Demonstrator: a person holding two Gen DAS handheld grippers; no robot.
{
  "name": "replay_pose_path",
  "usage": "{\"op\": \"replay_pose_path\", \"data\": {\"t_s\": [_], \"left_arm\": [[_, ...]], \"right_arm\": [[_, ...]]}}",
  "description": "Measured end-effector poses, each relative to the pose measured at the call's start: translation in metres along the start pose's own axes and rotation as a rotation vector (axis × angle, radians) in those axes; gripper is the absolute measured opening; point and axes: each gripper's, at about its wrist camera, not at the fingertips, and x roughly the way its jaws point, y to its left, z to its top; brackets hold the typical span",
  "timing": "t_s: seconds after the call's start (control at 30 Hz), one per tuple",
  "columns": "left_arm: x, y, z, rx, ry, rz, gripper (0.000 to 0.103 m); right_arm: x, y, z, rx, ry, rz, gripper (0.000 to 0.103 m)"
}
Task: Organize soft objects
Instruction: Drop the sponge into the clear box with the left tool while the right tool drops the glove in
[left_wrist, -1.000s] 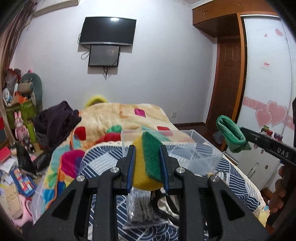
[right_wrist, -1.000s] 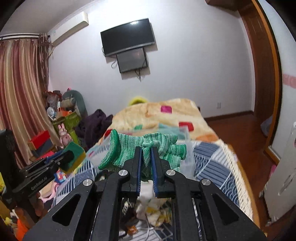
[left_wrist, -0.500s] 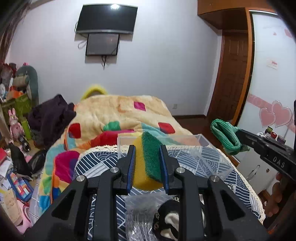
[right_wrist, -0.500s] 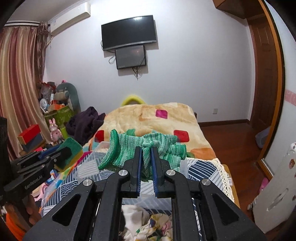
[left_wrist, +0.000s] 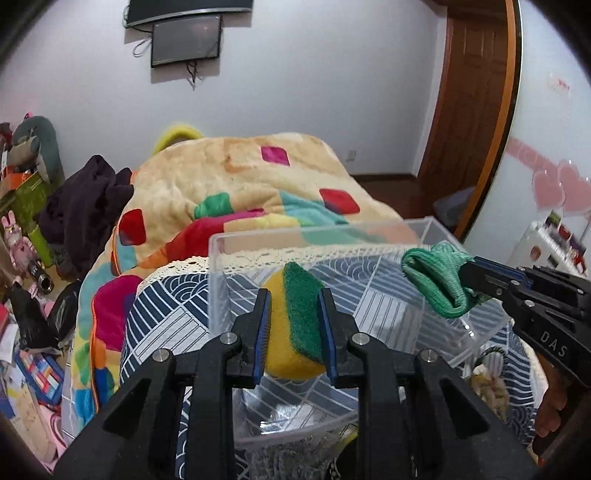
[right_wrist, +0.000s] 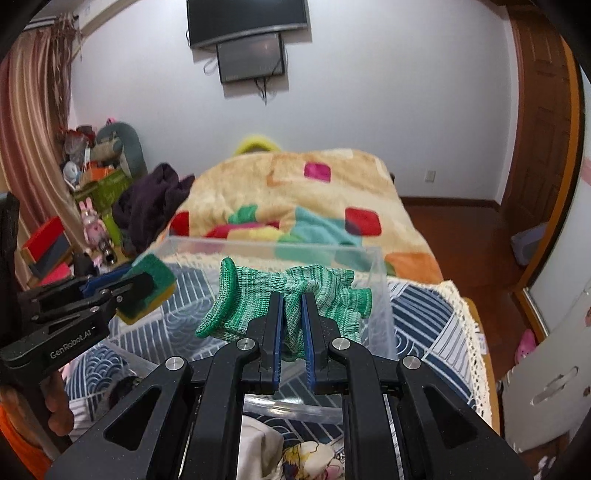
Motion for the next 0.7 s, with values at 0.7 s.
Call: {"op": "replay_pose_path", "data": {"t_s": [0.7], "left_arm": [[-0.006, -0.008, -0.006, 0.003, 0.007, -0.002, 0.054]], "right_arm": [[0.005, -0.002, -0.001, -0.024, 0.052, -0.018, 0.039]]}}
